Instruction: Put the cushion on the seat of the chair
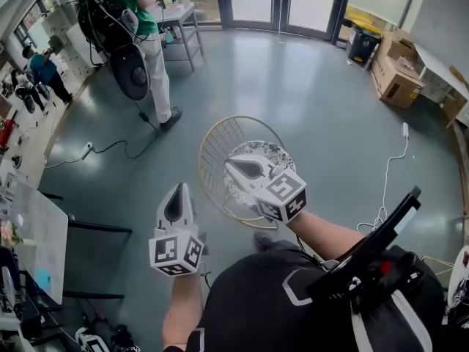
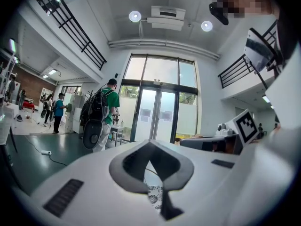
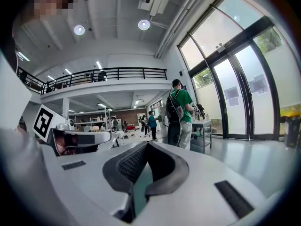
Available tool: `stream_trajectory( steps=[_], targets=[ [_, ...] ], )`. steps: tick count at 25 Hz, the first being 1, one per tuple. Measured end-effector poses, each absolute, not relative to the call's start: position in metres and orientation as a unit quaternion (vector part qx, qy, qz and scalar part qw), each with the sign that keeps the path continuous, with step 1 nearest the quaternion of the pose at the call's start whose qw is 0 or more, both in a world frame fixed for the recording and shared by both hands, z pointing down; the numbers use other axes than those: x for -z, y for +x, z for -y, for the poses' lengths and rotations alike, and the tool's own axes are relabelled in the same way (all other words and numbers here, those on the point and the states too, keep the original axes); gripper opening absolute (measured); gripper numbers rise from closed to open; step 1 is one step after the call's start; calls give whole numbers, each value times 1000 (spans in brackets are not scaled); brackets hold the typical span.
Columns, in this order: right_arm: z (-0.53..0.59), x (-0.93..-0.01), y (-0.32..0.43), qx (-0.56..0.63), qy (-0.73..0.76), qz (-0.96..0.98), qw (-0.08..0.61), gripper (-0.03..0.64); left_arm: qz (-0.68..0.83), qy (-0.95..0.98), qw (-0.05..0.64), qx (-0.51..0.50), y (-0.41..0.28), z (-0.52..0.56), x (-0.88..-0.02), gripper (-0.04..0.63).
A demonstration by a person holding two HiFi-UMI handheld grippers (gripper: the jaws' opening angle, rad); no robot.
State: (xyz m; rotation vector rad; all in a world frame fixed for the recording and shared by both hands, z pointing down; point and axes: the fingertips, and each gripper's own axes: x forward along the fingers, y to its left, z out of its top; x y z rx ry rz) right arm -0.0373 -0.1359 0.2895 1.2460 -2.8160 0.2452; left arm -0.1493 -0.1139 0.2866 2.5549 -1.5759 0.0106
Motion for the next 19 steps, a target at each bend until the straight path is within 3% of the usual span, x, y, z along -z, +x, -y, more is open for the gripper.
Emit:
stream_trajectory(
  steps=[19],
  targets=[
    [145,-291,-35,-77,403,912,25,9,518,853,63,-15,-145,118,-292,8]
  ],
)
